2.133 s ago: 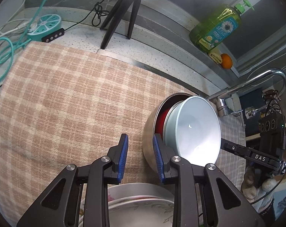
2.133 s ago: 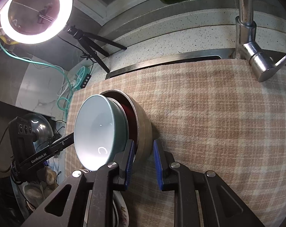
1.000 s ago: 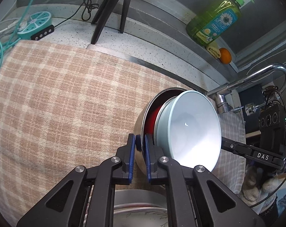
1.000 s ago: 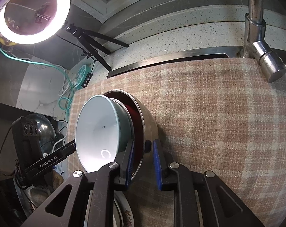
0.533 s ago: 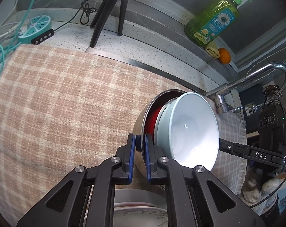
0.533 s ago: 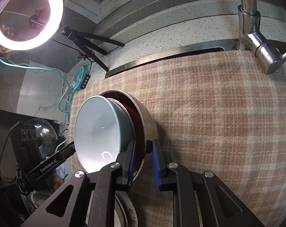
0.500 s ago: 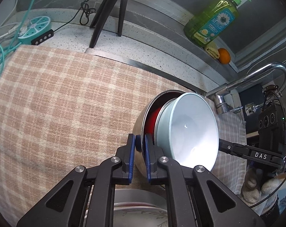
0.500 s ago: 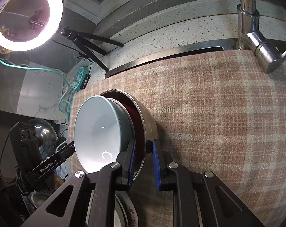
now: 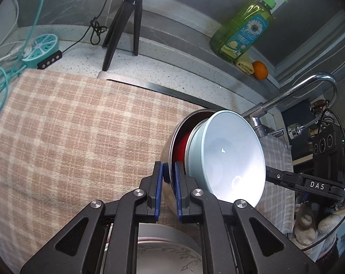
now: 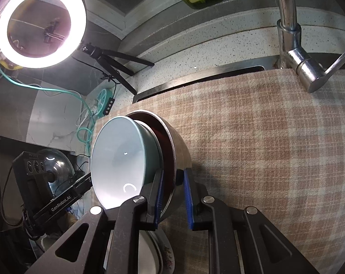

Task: Organize plates and bowls
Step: 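Lift the nested bowls with the right gripper toward the floral plate stack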

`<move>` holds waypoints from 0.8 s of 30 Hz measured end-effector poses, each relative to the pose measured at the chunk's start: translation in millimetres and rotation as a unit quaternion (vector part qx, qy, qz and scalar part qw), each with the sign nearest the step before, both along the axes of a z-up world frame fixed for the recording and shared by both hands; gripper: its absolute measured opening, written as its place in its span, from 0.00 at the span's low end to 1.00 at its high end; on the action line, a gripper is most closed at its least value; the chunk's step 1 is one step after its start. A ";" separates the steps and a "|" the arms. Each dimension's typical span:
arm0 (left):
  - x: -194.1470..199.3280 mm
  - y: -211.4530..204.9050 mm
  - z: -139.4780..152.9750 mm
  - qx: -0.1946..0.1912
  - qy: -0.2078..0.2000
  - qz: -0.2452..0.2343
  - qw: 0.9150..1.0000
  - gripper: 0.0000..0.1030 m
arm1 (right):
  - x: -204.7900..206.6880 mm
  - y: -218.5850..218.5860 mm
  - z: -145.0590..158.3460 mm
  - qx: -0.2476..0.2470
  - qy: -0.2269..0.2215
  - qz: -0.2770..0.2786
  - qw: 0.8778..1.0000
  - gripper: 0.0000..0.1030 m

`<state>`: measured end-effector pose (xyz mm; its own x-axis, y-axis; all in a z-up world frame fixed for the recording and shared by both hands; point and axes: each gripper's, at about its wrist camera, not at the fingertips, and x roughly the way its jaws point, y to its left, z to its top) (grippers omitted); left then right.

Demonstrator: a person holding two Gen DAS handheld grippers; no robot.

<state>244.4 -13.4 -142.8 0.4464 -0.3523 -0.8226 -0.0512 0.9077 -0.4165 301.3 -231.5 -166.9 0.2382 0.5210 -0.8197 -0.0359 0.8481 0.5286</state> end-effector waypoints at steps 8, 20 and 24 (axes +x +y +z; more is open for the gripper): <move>-15.7 7.7 21.0 0.004 -0.019 -0.005 1.000 0.07 | -19.3 12.6 24.1 0.000 -0.019 0.000 1.000 0.15; -55.2 29.3 38.4 0.009 -0.040 -0.018 0.999 0.07 | -68.3 42.1 36.3 0.003 -0.033 -0.010 0.999 0.15; -70.3 37.6 38.2 0.009 -0.040 -0.022 0.999 0.07 | -86.8 52.4 35.1 0.004 -0.032 -0.014 0.999 0.15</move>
<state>174.1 24.2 -104.7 0.4956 -0.3580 -0.7913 0.0225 0.9161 -0.4004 214.5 -179.1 -131.8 0.3052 0.5206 -0.7974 -0.0468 0.8445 0.5334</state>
